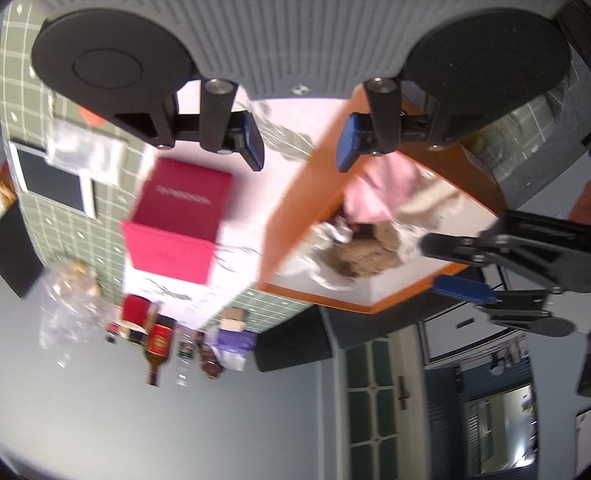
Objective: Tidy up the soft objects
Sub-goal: 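Move both tools back toward the crocheted strawberry and clear mesh bag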
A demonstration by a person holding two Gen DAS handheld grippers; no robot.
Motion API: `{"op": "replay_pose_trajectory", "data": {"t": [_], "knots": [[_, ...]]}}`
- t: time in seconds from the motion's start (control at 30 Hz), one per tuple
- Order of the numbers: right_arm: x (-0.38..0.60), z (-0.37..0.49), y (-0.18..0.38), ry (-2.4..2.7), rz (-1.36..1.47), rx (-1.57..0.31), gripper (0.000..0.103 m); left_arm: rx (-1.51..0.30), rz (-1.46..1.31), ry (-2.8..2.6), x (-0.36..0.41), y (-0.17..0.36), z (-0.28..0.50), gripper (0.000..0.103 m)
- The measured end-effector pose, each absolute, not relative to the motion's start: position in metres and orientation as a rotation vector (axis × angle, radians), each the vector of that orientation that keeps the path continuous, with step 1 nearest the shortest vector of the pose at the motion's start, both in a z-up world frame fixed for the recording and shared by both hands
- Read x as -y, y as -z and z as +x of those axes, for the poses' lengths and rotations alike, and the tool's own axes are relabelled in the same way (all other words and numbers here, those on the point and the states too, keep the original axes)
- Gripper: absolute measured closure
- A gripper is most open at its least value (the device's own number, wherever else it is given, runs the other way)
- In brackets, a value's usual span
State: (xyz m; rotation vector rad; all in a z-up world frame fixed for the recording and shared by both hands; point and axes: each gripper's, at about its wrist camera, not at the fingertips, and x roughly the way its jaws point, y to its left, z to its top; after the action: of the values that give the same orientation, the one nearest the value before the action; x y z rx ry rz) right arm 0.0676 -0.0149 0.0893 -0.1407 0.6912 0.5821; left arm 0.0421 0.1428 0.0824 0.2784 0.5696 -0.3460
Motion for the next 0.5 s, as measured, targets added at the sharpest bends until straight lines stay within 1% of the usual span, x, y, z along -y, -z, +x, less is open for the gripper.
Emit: {"op": "replay_pose_trajectory", "data": {"t": [0.1, 0.27, 0.33, 0.5], "knots": [[0.043, 0.066, -0.078, -0.541, -0.107, -0.711, 0.06, -0.567, 0.285, 0.395, -0.119, -0.08, 0.036, 0.039], [0.081, 0.065, -0.054, -0.494, -0.057, -0.754, 0.06, -0.592, 0.321, 0.46, -0.075, -0.068, 0.034, 0.035], [0.092, 0.064, -0.046, -0.487, -0.044, -0.766, 0.06, -0.62, 0.348, 0.482, -0.058, -0.059, 0.036, 0.034], [0.122, 0.062, -0.032, -0.465, -0.03, -0.779, 0.06, -0.682, 0.41, 0.495, -0.02, -0.028, 0.042, 0.034]]}}
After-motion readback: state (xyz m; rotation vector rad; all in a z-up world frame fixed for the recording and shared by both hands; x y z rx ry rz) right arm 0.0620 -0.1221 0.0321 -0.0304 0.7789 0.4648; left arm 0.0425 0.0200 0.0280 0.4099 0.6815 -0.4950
